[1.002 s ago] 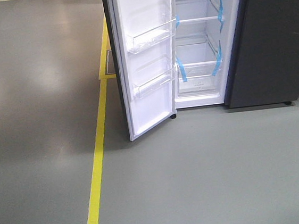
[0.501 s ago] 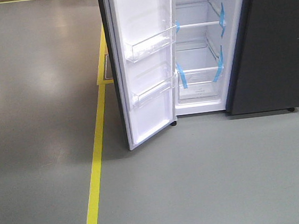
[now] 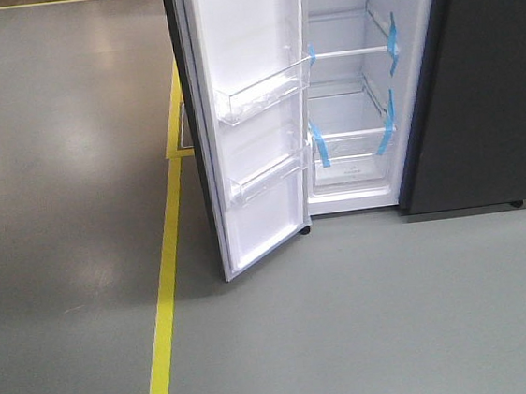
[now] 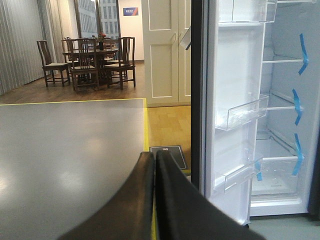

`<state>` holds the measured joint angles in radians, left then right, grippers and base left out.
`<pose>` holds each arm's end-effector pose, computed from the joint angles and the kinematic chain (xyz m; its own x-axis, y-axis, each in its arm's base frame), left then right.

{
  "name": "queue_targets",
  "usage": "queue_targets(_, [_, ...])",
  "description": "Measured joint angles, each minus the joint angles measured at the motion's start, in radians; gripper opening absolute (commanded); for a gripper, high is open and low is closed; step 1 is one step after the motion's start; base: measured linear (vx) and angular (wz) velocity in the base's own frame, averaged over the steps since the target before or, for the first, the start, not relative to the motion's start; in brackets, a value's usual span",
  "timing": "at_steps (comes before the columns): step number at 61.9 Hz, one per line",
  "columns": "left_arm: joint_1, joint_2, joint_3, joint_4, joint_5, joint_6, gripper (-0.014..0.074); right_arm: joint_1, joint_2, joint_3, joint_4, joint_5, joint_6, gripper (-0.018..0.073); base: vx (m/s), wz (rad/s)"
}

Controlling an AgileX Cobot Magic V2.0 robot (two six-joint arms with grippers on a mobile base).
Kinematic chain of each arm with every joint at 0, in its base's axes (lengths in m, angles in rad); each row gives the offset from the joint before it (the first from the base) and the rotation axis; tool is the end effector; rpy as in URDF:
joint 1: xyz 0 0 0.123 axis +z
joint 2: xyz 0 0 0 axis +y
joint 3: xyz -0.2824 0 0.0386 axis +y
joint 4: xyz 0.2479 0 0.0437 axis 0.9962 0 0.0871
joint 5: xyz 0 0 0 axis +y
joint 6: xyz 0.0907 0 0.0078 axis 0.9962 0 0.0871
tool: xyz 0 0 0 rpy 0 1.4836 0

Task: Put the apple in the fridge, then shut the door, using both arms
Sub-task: 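Approach the fridge doorway with the apple held in the right gripper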

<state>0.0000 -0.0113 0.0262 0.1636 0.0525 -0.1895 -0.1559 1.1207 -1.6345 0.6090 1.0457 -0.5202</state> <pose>0.0567 0.0008 0.2001 0.0207 -0.0261 -0.9994 -0.0080 0.9996 -0.0263 0.1852 0.0165 0.5264 -0.2783 -0.1171 -0.9533 -0.3809 0.9246 -0.0024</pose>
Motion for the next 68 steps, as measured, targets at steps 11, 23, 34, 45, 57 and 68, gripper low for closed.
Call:
queue_targets(11, [0.000, 0.000, 0.000, 0.000, 0.000, 0.000, -0.0006, 0.000, 0.000, 0.000, 0.000, 0.000, 0.000, -0.0007, 0.13, -0.01])
queue_targets(23, [0.000, 0.000, 0.000, 0.000, 0.000, 0.000, -0.0006, 0.000, 0.000, 0.000, 0.000, 0.000, 0.000, -0.0007, 0.13, 0.01])
queue_targets(34, [0.000, 0.000, 0.000, 0.000, 0.000, 0.000, -0.0006, 0.000, 0.000, 0.000, 0.000, 0.000, 0.000, -0.0007, 0.13, 0.03])
queue_targets(45, [0.000, 0.000, 0.000, 0.000, 0.000, 0.000, -0.0006, 0.000, 0.000, 0.000, 0.000, 0.000, 0.000, -0.0007, 0.13, 0.03])
queue_targets(57, [0.000, 0.000, 0.000, 0.000, 0.000, 0.000, -0.0006, 0.000, 0.000, 0.000, 0.000, 0.000, 0.000, -0.0007, 0.14, 0.04])
queue_targets(68, [0.000, 0.000, 0.000, 0.000, 0.000, 0.000, -0.0006, 0.000, 0.000, 0.000, 0.000, 0.000, 0.000, -0.0007, 0.14, 0.04])
